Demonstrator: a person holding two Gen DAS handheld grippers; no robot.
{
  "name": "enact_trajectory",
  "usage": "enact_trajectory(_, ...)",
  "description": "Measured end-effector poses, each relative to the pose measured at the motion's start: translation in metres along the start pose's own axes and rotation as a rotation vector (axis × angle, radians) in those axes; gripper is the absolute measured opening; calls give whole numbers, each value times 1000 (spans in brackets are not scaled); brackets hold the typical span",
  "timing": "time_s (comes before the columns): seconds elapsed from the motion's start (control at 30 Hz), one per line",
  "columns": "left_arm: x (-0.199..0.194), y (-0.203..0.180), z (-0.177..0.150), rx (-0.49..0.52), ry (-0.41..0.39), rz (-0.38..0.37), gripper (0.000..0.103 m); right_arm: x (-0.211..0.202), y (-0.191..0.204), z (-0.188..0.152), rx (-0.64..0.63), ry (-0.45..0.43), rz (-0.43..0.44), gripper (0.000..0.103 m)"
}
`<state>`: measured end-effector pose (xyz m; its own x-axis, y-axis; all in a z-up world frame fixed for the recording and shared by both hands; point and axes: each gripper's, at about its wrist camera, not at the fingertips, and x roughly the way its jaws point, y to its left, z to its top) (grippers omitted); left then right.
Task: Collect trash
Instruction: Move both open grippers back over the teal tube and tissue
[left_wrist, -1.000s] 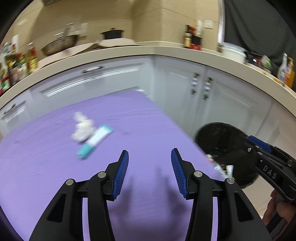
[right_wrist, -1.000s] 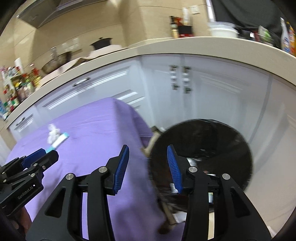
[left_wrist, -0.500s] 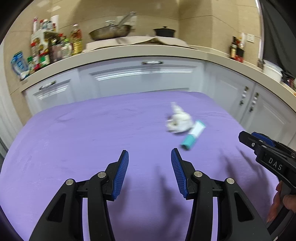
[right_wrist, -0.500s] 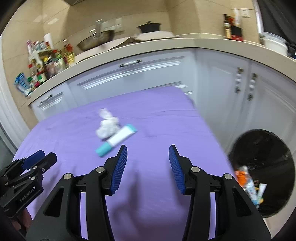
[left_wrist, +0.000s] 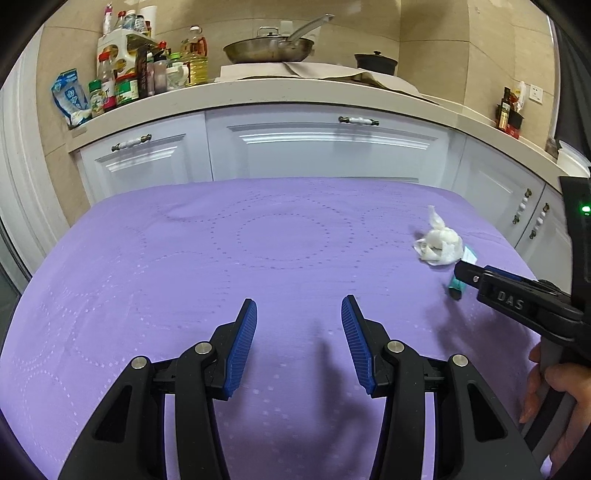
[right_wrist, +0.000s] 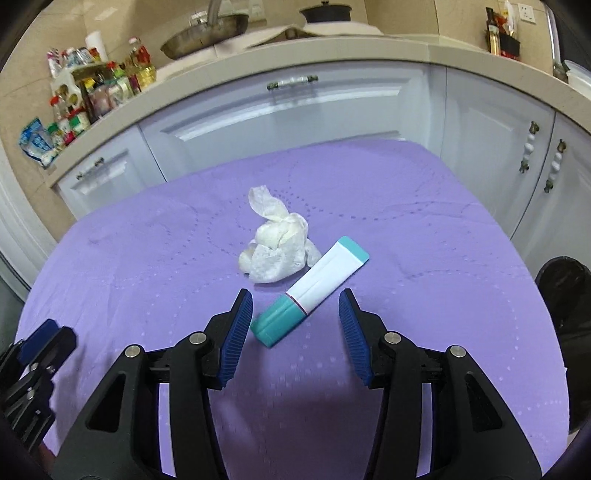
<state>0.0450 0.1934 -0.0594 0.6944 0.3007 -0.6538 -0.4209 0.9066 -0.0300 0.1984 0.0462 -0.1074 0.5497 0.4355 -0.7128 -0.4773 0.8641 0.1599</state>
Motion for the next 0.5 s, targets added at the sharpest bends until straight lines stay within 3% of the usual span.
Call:
enact_trajectory(0.1,2,4,2,-8,5,-5,48,11,-2,2,6,47,-18,48)
enact_trajectory(0.5,5,3,3,-14,10,-20,48,1,-30,-2,25,35,-75,45)
